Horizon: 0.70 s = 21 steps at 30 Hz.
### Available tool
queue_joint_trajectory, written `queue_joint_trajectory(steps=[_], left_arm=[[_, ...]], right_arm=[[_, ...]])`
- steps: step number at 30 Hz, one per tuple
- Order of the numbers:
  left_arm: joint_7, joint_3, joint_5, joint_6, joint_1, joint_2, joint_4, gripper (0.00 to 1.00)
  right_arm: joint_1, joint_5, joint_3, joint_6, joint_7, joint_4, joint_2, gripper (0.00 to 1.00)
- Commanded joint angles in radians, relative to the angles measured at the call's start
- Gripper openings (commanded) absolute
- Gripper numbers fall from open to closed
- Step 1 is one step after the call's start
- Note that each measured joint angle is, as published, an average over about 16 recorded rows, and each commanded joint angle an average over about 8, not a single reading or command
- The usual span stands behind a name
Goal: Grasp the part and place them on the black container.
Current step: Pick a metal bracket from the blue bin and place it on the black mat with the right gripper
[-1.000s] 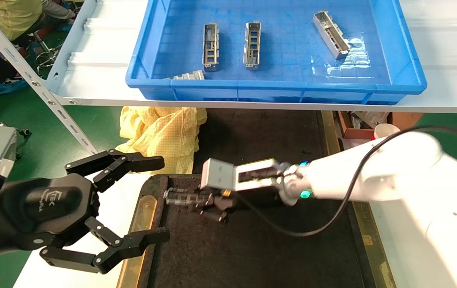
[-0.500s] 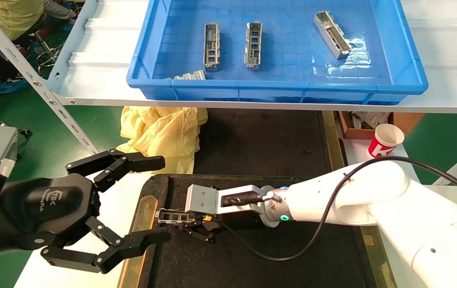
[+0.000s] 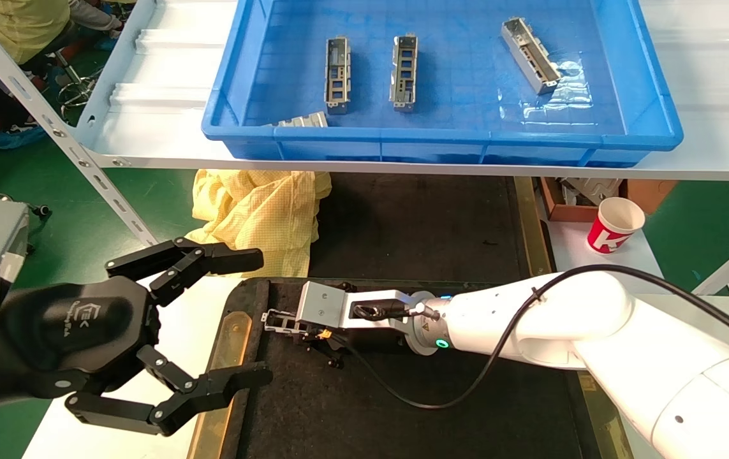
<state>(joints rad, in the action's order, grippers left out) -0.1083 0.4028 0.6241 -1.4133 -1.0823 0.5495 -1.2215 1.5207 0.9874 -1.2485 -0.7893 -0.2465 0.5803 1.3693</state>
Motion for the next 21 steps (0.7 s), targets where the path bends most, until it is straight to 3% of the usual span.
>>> queue_joint_trajectory(steps=[1,16,17,21], left_arm=[[0.000,0.000,0.000,0.000,0.000,0.000,0.000,1.00],[0.000,0.000,0.000,0.000,0.000,0.000,0.000,1.00],[0.000,0.000,0.000,0.000,0.000,0.000,0.000,1.00],[0.000,0.000,0.000,0.000,0.000,0.000,0.000,1.00]], right_arm=[[-0.003,-0.007,-0.015,0.031,0.005,0.011,0.000,0.00],[0.016,-0.068,-0.090,0.034,-0.001,0.025,-0.004,0.00],[0.016,-0.072,-0.094,0.033,-0.003,0.024,-0.004,0.03],[0.016,-0.081,-0.111,0.036,-0.009,0.020,-0.003,0.53]])
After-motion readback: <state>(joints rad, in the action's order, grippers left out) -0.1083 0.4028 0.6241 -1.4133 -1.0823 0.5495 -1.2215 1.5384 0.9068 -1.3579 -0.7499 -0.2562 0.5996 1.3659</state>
